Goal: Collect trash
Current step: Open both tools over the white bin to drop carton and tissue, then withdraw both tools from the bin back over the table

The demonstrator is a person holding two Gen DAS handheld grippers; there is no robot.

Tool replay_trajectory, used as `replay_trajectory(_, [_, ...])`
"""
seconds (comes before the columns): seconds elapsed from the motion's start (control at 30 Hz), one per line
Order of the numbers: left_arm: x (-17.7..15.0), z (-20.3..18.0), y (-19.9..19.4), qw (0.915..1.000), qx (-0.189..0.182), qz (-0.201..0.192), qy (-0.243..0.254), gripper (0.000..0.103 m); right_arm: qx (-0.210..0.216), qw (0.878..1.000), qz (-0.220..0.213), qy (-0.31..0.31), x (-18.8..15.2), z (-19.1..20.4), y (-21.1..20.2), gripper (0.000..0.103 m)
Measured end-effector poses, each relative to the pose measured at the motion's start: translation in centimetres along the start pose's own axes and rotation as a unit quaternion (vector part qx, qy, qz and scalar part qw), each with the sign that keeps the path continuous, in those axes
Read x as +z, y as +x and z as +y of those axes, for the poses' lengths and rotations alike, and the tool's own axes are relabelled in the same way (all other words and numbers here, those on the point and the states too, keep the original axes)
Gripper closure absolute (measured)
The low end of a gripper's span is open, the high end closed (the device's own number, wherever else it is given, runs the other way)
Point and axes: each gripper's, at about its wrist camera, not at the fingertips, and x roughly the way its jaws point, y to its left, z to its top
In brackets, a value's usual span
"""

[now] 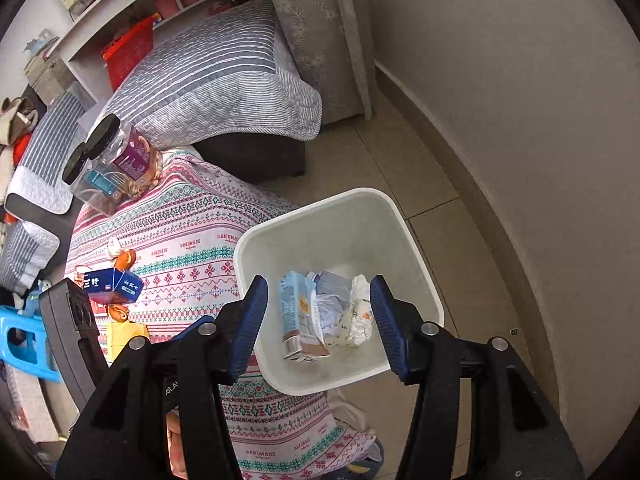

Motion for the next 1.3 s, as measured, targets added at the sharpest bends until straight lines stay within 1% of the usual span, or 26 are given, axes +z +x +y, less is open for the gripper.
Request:
replay_trajectory(0.13, [0.2, 1.1, -2.1, 0.9999, 0.006, -0.010, -0.003, 0.038, 0.006, 1.000, -0.007, -0.015, 0.1, 1.8, -0.4, 0.051])
replay_trajectory(0.3, [0.3, 2.7, -4.6, 0.9991, 0.034, -0.023, 0.003, 0.038, 0.016, 0.999, -0.014, -0.033, 0.2, 4.2, -0.8, 0.050])
replay_trajectory(0.5, [0.2, 6.6, -8.5, 0.9958, 0.082, -0.042, -0.001, 0.038, 0.025, 0.998, -0.016, -0.055, 0.2, 7.5, -0.8, 0.050])
replay_trajectory(0.6, [-0.1, 9.2, -10.3, 0.9932, 0.104, -0.049, -0.013, 0.038, 0.032, 0.997, -0.017, -0.074, 0.0, 9.7, -0.8, 0.049])
replay_trajectory(0.7, [-0.4, 12.0, -11.9, 0.9911, 0.119, -0.053, -0.029, 0.038, 0.042, 0.995, -0.020, -0.093, -0.4, 11.7, -1.1, 0.048])
replay_trajectory(0.83, [-1.1, 15.0, -13.9, 0.9871, 0.145, -0.051, -0.044, 0.038, 0.052, 0.991, -0.019, -0.118, -1.1, 14.5, -1.3, 0.044])
replay_trajectory(0.93, [-1.6, 17.1, -16.1, 0.9835, 0.163, -0.058, -0.051, 0.038, 0.059, 0.989, -0.018, -0.137, -1.6, 16.7, -1.4, 0.042])
replay_trajectory(1.1, [-2.1, 20.4, -18.9, 0.9753, 0.199, -0.064, -0.070, 0.038, 0.068, 0.983, -0.015, -0.171, -2.7, 20.4, -1.1, 0.039])
replay_trajectory(1.2, [-2.5, 22.4, -20.5, 0.9722, 0.207, -0.071, -0.083, 0.038, 0.071, 0.981, -0.012, -0.181, -2.9, 22.0, -0.8, 0.039])
replay_trajectory(1.3, [-2.8, 24.3, -21.8, 0.9686, 0.218, -0.072, -0.096, 0.038, 0.075, 0.979, -0.011, -0.188, -3.1, 23.2, -0.7, 0.035])
